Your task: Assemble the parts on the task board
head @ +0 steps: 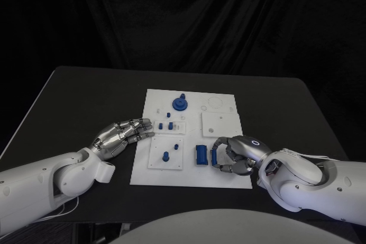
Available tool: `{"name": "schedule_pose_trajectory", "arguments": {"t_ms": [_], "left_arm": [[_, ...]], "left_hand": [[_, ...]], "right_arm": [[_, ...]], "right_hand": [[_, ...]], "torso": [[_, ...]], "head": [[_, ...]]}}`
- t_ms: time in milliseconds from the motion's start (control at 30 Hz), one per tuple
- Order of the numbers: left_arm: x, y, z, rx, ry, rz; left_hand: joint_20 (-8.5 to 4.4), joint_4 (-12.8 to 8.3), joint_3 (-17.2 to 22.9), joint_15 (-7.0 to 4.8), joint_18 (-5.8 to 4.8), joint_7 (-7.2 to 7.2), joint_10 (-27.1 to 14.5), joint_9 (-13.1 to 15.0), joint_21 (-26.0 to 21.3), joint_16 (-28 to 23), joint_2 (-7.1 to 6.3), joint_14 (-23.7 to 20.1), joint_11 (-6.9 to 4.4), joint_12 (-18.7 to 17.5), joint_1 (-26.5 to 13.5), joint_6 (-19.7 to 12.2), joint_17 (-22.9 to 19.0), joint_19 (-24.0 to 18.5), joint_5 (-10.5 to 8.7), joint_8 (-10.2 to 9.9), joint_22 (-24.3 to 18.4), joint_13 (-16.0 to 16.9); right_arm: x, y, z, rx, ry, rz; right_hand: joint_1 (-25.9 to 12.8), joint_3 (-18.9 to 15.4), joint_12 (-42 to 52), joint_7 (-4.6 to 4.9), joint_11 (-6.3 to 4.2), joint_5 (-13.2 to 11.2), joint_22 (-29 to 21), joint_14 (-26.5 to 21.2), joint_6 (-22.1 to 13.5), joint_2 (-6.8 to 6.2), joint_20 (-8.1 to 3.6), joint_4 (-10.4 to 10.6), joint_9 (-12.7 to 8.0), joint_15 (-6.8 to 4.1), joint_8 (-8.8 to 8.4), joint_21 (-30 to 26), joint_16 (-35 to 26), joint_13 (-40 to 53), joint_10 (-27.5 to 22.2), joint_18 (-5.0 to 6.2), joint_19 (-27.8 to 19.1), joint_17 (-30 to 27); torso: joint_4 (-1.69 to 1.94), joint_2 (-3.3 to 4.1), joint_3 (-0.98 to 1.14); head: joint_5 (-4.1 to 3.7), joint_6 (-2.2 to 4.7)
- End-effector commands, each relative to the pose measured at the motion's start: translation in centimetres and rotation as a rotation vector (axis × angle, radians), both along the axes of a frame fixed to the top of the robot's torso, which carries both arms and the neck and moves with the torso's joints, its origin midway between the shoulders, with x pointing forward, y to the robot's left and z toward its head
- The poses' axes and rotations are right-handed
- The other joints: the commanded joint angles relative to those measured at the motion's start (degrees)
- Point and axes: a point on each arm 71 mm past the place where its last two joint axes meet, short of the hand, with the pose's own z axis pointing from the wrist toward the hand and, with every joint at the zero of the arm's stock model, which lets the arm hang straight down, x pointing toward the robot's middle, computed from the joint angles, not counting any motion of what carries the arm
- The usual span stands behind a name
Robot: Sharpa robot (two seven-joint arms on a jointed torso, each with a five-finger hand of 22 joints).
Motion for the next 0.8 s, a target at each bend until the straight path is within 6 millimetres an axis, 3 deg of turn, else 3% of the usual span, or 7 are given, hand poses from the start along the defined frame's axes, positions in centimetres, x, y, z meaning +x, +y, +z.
{"name": "schedule_pose_trajectory", "arguments": {"t_ms": [33,200,267,500,800], "left_arm": [[-0.04,-0.18,0.00,-0.011,0.001,-0.003],[-0.02,-0.23,-0.02,-0.012,0.001,-0.005],[-0.02,-0.25,-0.02,-0.012,0.002,-0.006],[-0.01,-0.22,-0.06,-0.012,0.003,-0.006],[-0.03,-0.20,-0.05,-0.014,0.000,-0.005]], "left_hand": [[-0.03,0.1,0.3,0.15,-0.64,0.30,0.3,0.0,0.1,0.1,0.28,0.0,0.05,0.3,-0.1,0.1,0.0,0.0,0.30,0.2,0.0,0.1],[-0.03,0.1,0.3,0.15,-0.64,0.30,0.3,0.0,0.1,0.1,0.28,0.0,0.05,0.3,-0.1,0.1,0.0,0.0,0.30,0.2,0.0,0.1],[-0.03,0.1,0.3,0.15,-0.64,0.30,0.3,0.0,0.1,0.1,0.28,0.0,0.05,0.3,-0.1,0.1,0.0,0.0,0.30,0.2,0.0,0.1],[-0.03,0.1,0.4,0.15,-0.64,0.32,0.3,-0.1,0.1,0.0,0.25,0.0,0.04,0.3,-0.2,0.1,0.0,0.0,0.21,0.2,-0.1,0.1],[-0.03,0.1,0.4,0.16,-0.64,0.32,0.3,-0.1,0.1,0.1,0.29,0.1,0.07,0.3,-0.2,0.1,0.1,0.1,0.23,0.2,0.0,0.1]], "right_arm": [[-0.09,-0.10,-0.39,-0.034,0.032,-0.012],[-0.03,-0.03,-0.45,-0.035,0.034,-0.013],[-0.01,-0.02,-0.43,-0.032,0.030,-0.015],[0.06,-0.08,-0.29,-0.030,0.007,-0.019],[0.04,-0.13,-0.15,-0.024,-0.007,-0.018]], "right_hand": [[-0.4,-0.6,-0.5,0.28,0.07,-2.2,8.2,0.2,-1.4,-0.24,0.05,0.0,-0.5,-0.05,-0.33,-0.5,-0.4,3.7,-0.8,0.71,-0.5,-0.2],[-1.0,-2.9,-1.2,0.69,0.47,-8.4,8.0,-0.1,-7.1,-0.77,0.33,0.7,-2.5,0.29,-2.21,-1.6,-0.7,2.4,-2.3,0.86,-0.9,-0.8],[-1.0,-3.3,-1.3,0.76,0.54,-9.3,7.9,-0.2,-8.4,-1.00,0.40,0.8,-3.0,0.36,-2.52,-1.8,-0.8,2.2,-2.6,0.89,-1.0,-0.9],[-1.1,-4.2,-2.1,0.97,0.79,-10.4,7.7,-0.5,-11.9,-2.04,0.63,1.0,-4.4,0.61,-3.04,-2.6,-1.0,0.6,-4.6,1.03,-1.3,-1.5],[-1.2,-4.2,-2.2,0.99,0.80,-10.4,7.7,-0.6,-11.9,-1.89,0.65,1.0,-4.4,0.62,-2.92,-2.7,-1.1,0.5,-4.6,1.06,-1.4,-1.5]], "torso": [[0.01,0.02,-0.02],[0.01,0.01,0.03],[0.02,-0.01,0.02],[-0.06,-0.04,0.03],[-0.03,-0.03,0.02]], "head": [[-0.08,0.00],[-0.11,0.00],[-0.12,0.00],[-0.04,0.00],[-0.10,0.00]]}}
